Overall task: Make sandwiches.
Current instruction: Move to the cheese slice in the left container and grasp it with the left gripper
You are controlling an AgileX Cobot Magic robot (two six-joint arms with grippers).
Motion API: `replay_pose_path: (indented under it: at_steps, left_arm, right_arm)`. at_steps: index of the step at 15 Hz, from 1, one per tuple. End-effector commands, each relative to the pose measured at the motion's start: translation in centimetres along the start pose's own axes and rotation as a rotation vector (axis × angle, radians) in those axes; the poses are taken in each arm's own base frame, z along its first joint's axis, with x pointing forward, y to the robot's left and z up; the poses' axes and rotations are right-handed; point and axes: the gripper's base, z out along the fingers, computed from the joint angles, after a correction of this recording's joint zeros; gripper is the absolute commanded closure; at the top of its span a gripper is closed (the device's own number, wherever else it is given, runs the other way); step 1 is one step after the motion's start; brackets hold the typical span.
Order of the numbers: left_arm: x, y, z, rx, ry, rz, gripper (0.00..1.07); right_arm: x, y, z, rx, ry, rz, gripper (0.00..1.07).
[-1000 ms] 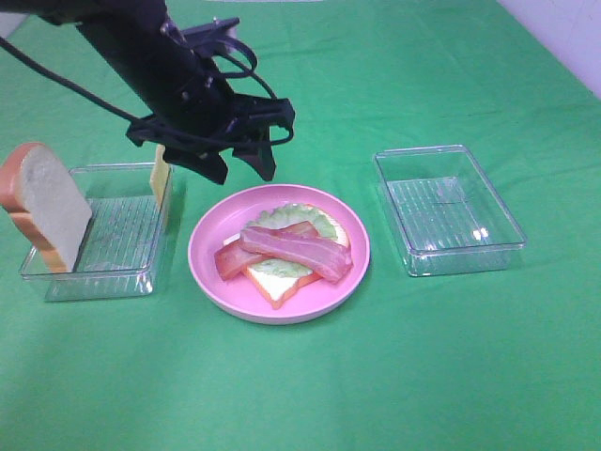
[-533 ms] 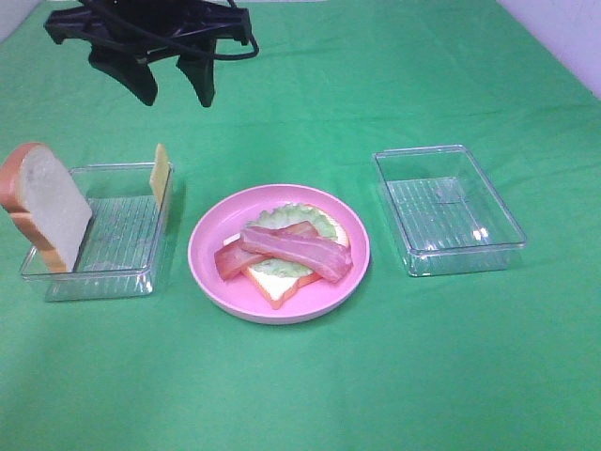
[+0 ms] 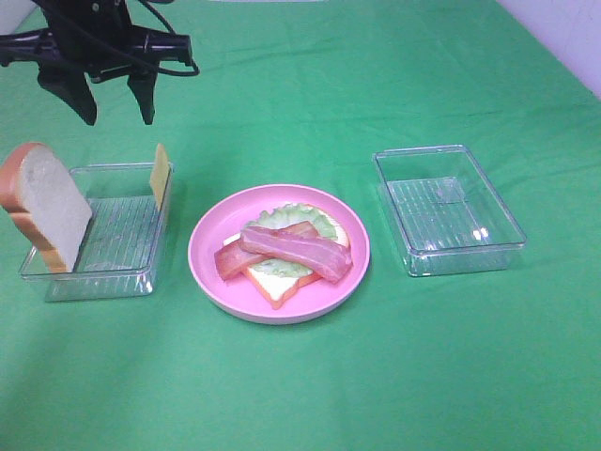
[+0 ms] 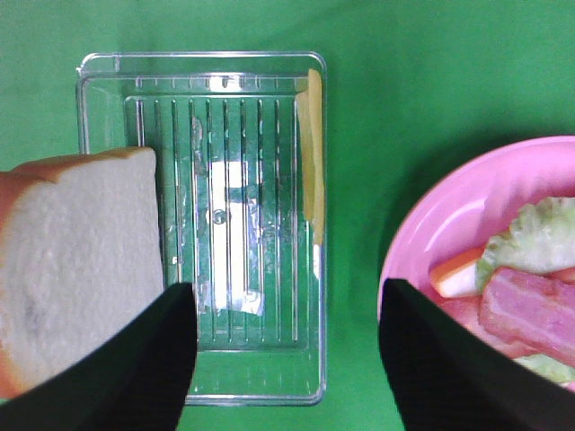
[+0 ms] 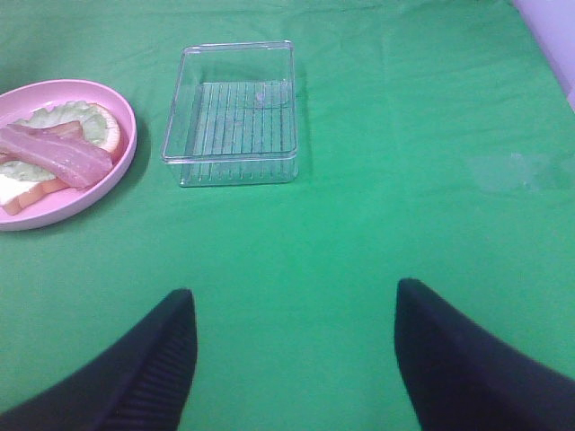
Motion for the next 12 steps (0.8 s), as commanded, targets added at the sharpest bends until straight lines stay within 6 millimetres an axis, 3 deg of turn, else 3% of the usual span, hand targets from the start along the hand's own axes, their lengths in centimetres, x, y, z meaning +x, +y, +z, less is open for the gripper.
replay_pose_path:
  at_steps: [1, 3, 5, 9, 12]
  left_arm:
    - [0.3, 0.1, 1.3, -0.036, 0.066, -0.006, 0.46]
    - [0.3, -0.1, 4.1, -0.067, 0.112, 0.002, 0.38]
    - [0.1, -0.5, 7.1, -0.076, 0.115, 0.013, 0.37]
    - [-0.4, -1.2, 9.4, -0.024, 0.075, 0.001, 0.37]
    - [-1.0, -1.7, 9.6, 0.029, 0.004, -0.006, 0.37]
  right_arm:
    - [0.0, 0.0, -0.1, 0.005, -0.012, -0.004, 0.47]
    - [0.0, 0.0, -0.1, 0.005, -0.012, -0.004, 0.47]
    - [0.0, 0.0, -0.1, 0.005, -0.012, -0.004, 0.47]
    - [0.0, 0.0, -0.1, 0.005, -0.012, -0.004, 0.47]
    - [0.0, 0.0, -0.1, 0.005, -0.012, -0.004, 0.47]
